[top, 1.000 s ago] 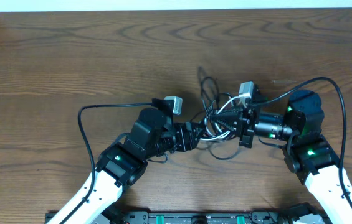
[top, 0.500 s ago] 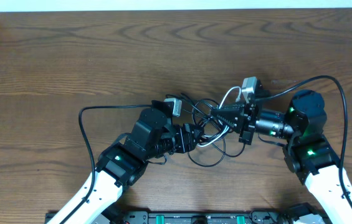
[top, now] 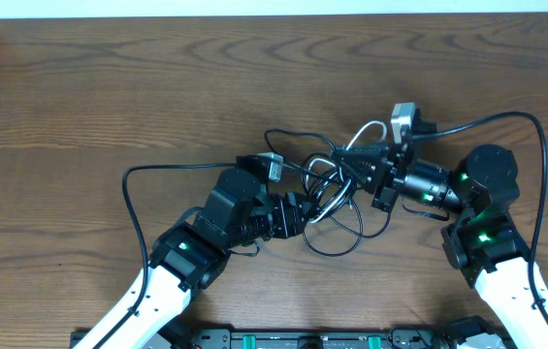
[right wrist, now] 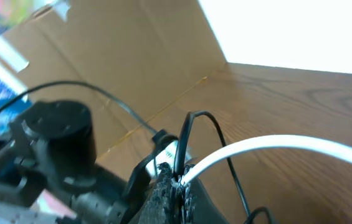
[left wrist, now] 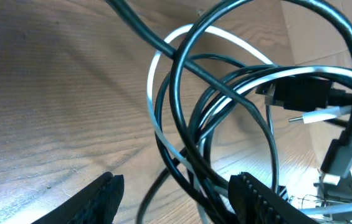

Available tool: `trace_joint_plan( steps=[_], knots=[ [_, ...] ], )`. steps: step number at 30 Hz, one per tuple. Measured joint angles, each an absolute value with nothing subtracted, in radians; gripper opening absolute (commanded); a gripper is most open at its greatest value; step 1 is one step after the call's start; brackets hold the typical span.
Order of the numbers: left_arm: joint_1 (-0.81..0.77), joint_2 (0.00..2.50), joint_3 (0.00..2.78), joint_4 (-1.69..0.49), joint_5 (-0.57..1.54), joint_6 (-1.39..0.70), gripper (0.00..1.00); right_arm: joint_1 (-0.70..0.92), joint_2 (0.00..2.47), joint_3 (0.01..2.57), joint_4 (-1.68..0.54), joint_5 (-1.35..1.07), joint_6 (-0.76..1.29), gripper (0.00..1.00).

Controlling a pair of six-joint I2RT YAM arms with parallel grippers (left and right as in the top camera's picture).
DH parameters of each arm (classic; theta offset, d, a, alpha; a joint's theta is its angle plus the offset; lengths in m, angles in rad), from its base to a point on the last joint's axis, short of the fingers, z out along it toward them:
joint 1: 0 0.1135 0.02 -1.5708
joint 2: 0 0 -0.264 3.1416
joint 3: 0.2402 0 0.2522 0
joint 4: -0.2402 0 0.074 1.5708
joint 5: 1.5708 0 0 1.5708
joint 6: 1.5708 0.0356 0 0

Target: Untangle cables

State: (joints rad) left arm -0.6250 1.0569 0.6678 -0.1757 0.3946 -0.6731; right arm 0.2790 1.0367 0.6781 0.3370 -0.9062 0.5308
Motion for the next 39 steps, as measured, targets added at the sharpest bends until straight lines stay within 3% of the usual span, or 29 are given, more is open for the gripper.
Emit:
trace_joint_plan(
  steps=[12,18,39],
  knots=[
    [-0.625,1.057,0.668,-0.209,0.394,-0.67,0.57,0.274,1.037,0.678,0.335,-0.743,0.702,0.01],
    [-0.625,1.059,0.668,-0.219,0.394,-0.652,0.52,0.246,1.037,0.678,0.334,-0.667,0.802,0.01],
    [-0.625,1.059,0.666,-0.254,0.395,-0.598,0.54,0.16,1.037,0.678,0.25,-0.556,0.96,0.01]
  ],
)
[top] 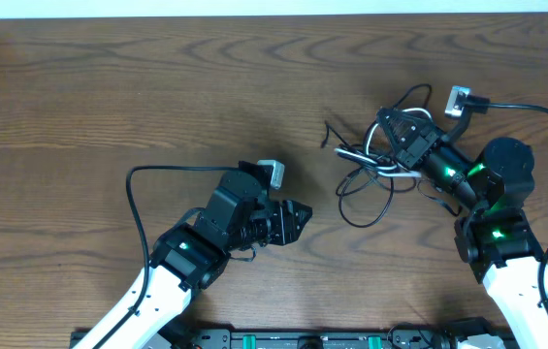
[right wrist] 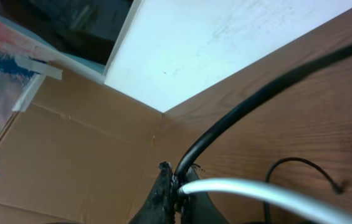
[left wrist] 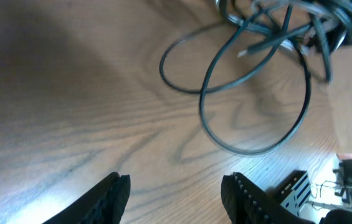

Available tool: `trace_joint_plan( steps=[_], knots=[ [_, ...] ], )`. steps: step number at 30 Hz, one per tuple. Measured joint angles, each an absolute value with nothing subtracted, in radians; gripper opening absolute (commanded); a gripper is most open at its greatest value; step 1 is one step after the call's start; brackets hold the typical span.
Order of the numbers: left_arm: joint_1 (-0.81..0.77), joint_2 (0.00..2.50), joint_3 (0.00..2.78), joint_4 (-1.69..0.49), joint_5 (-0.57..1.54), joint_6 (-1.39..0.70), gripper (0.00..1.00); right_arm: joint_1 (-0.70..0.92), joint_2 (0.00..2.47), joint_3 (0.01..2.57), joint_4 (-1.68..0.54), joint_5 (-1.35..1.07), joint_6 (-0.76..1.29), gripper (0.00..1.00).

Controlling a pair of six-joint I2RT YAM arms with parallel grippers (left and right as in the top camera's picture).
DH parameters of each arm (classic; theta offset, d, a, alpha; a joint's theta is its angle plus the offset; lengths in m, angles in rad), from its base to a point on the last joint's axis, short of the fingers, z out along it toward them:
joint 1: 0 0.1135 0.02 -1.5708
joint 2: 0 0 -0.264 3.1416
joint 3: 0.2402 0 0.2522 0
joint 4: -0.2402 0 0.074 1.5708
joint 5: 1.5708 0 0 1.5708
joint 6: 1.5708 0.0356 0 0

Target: Untangle cables

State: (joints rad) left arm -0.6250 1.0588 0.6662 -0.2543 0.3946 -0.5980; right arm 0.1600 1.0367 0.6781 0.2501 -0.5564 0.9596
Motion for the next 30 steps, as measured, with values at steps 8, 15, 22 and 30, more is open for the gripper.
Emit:
trace_joint_plan(
  steps=[8,15,22,30],
  knots=[
    [-0.625,1.059,0.665,-0.173,0.395,-0.659,0.75,0.16,1.037,0.678,0.233,-0.585,0.962,0.01],
    [-0.625,1.059,0.663,-0.101,0.39,-0.738,0.82,0.16,1.037,0.678,0.215,-0.63,0.961,0.01],
    [-0.625,1.101,0.662,-0.067,0.333,-0.966,0.94,0.18,1.037,0.678,0.213,-0.647,0.929,0.01],
    [-0.657,1.161,0.661,0.035,0.315,-1.208,0.94,0.224,1.037,0.678,0.219,-0.659,0.839,0.01]
  ],
)
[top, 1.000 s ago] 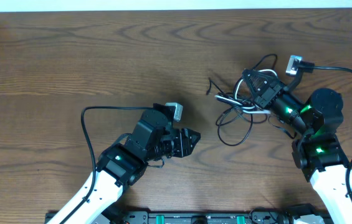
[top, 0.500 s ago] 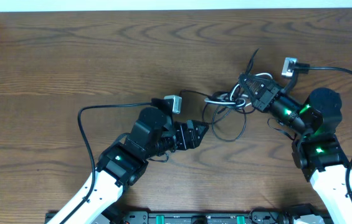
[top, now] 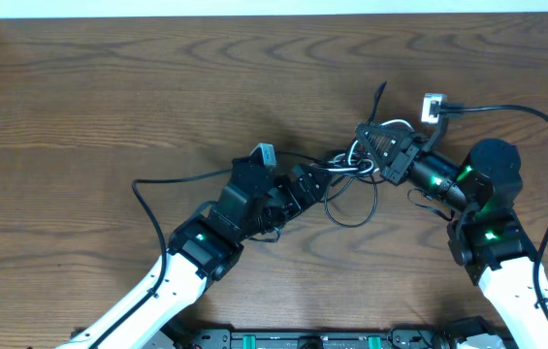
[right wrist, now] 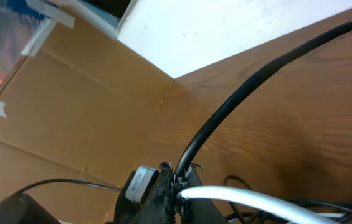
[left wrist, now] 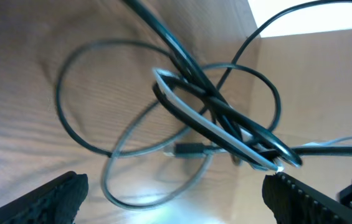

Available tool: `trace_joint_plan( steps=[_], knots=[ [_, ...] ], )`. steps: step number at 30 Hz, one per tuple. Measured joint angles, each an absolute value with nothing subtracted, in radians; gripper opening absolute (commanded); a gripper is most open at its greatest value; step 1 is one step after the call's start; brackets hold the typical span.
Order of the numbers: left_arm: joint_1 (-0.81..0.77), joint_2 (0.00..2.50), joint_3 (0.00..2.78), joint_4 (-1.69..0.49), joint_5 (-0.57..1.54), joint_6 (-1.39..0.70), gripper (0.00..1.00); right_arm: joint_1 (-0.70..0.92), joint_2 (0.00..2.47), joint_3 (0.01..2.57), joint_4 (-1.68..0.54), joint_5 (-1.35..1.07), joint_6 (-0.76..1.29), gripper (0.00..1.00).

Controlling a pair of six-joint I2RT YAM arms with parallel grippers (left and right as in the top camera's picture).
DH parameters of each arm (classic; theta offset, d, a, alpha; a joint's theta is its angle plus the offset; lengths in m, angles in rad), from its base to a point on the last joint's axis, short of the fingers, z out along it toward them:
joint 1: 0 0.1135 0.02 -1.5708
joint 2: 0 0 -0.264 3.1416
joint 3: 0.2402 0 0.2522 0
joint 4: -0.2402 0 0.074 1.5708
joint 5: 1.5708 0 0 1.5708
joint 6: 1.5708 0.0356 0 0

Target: Untangle cables

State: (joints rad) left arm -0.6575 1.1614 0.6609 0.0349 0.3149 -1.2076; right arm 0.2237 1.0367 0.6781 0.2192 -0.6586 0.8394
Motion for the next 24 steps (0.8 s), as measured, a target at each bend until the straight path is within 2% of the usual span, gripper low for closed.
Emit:
trace_joint_plan(
  steps=[13,24],
  knots=[
    [-0.663,1.161,0.661,0.057,0.308,-1.671,0.95,0.233,1.037,0.678,0.268,-0.753,0.72,0.01],
    [-0.663,1.161,0.661,0.064,0.308,-1.824,0.95,0.287,1.037,0.678,0.295,-0.797,0.651,0.01]
  ],
)
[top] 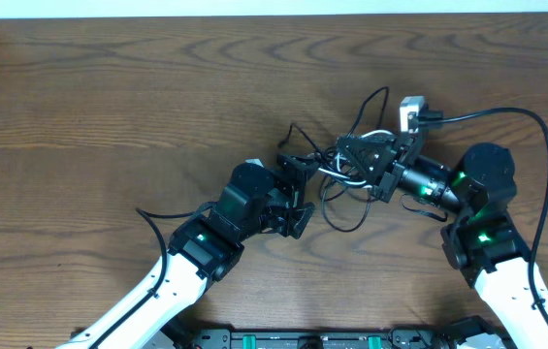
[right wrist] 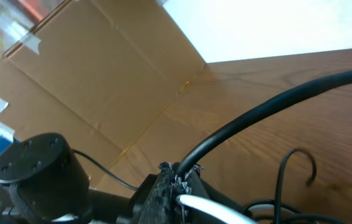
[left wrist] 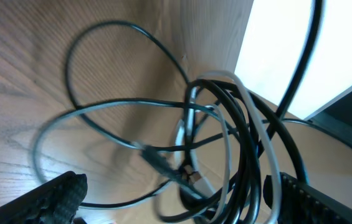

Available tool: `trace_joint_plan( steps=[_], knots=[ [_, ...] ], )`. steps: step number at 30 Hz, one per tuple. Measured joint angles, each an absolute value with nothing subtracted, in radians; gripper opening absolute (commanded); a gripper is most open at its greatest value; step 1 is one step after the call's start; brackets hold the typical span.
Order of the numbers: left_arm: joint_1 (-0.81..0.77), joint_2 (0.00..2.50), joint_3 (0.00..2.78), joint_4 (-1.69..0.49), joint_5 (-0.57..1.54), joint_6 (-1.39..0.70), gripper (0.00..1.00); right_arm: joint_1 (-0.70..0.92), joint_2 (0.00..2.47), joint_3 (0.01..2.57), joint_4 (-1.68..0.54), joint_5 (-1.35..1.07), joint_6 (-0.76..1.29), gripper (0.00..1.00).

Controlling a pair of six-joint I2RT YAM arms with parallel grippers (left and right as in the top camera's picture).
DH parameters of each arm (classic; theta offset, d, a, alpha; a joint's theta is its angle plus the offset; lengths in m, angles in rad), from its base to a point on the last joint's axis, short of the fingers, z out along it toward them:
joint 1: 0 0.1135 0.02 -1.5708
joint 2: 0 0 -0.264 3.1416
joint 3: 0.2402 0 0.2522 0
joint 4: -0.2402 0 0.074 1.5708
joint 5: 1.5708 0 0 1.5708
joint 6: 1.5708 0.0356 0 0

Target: Untangle cables

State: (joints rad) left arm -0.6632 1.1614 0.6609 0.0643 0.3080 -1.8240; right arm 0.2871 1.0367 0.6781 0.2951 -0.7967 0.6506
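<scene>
A tangle of black and white cables (top: 343, 173) lies at mid-table. My right gripper (top: 359, 155) is shut on a thick black cable (right wrist: 269, 112) and a white cable (right wrist: 208, 208), both of which come out of its jaws (right wrist: 177, 177). My left gripper (top: 295, 196) is open at the tangle's left edge. In the left wrist view its fingertips (left wrist: 60, 193) stand wide apart, and several looped strands of the bundle (left wrist: 225, 130) pass between them around the gripper's centre (left wrist: 176, 202).
The wooden table (top: 109, 87) runs wide to the left and back. A cardboard wall (right wrist: 101, 81) shows in the right wrist view. The right arm's own black lead (top: 543, 155) arcs at the right, and the left arm's lead (top: 152, 218) lies by its forearm.
My right gripper has moved a little to the left with the tangle. My left gripper has turned and now has strands of the bundle between its open fingers.
At first both grippers were in the tangle at mid-table, the right shut on cables and the left open. Then the right held the tangle off to the right, away from the left gripper. After that the tangle was back at the middle, and now the left fingers straddle it.
</scene>
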Motion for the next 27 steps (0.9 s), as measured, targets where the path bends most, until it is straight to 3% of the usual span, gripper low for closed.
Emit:
trace_joint_plan(
  steps=[7,9,12,16,22,27],
  knots=[
    [-0.663,1.161,0.661,0.103,0.308,-1.837,0.95,0.29,1.037,0.678,0.295,-0.8,0.637,0.01],
    [-0.663,1.161,0.661,0.105,0.308,-1.838,0.83,0.292,1.037,0.678,0.296,-0.801,0.635,0.01],
    [-0.663,1.161,0.661,0.107,0.308,-1.837,0.52,0.3,1.037,0.678,0.296,-0.809,0.635,0.01],
    [-0.663,1.161,0.661,0.109,0.308,-1.838,0.42,0.327,1.036,0.678,0.297,-0.818,0.636,0.01],
    [-0.663,1.161,0.661,0.109,0.308,-1.836,0.35,0.352,1.036,0.678,0.297,-0.82,0.636,0.01],
    [-0.663,1.161,0.661,0.109,0.308,-1.837,0.19,0.358,1.036,0.678,0.297,-0.821,0.636,0.01]
  ],
)
